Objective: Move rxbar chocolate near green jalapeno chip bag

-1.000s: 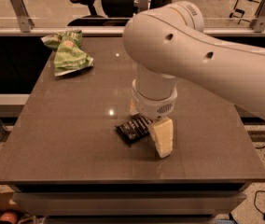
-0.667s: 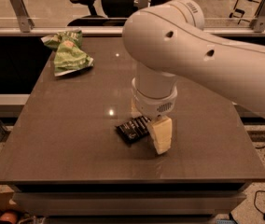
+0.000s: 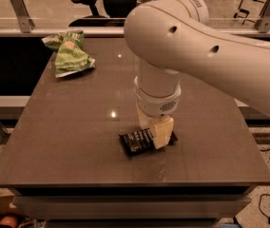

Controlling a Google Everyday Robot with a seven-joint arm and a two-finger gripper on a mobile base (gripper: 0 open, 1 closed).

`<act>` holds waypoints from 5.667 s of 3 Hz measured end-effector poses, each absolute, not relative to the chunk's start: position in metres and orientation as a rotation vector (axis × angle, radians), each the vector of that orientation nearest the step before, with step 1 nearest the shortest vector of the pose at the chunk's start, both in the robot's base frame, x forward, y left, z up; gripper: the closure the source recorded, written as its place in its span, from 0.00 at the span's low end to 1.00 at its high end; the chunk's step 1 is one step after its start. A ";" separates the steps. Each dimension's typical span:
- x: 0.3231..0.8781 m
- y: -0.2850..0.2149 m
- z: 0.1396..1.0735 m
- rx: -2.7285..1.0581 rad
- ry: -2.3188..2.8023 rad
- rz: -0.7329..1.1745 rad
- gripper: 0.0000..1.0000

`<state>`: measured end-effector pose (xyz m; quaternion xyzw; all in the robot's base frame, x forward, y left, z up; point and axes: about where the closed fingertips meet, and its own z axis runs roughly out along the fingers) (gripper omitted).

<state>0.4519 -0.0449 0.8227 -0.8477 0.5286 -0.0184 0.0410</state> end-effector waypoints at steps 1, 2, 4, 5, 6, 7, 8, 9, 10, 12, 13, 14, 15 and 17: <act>0.452 -0.045 0.823 -2.595 1.619 -0.057 1.00; 0.452 -0.049 0.829 -2.560 1.647 -0.096 1.00; 0.465 -0.060 0.848 -2.496 1.655 -0.178 1.00; 0.476 -0.064 0.857 -2.487 1.647 -0.196 1.00; 0.493 -0.066 0.873 -2.485 1.621 -0.213 1.00; 0.512 -0.067 0.890 -2.472 1.588 -0.221 1.00; 0.531 -0.067 0.905 -2.447 1.568 -0.216 1.00; 0.549 -0.064 0.913 -2.400 1.529 -0.203 1.00; 0.568 -0.054 0.917 -2.372 1.483 -0.180 1.00; 0.600 -0.010 0.911 -2.405 1.372 -0.132 1.00; 0.609 0.017 0.906 -2.451 1.316 -0.115 1.00; 0.615 0.041 0.899 -2.482 1.263 -0.089 1.00; 0.622 0.062 0.886 -2.508 1.213 -0.042 1.00; 0.630 0.089 0.866 -2.507 1.158 0.022 1.00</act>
Offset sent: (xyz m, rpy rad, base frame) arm 0.0016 -0.0101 0.0118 -0.0025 -0.0566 -0.0651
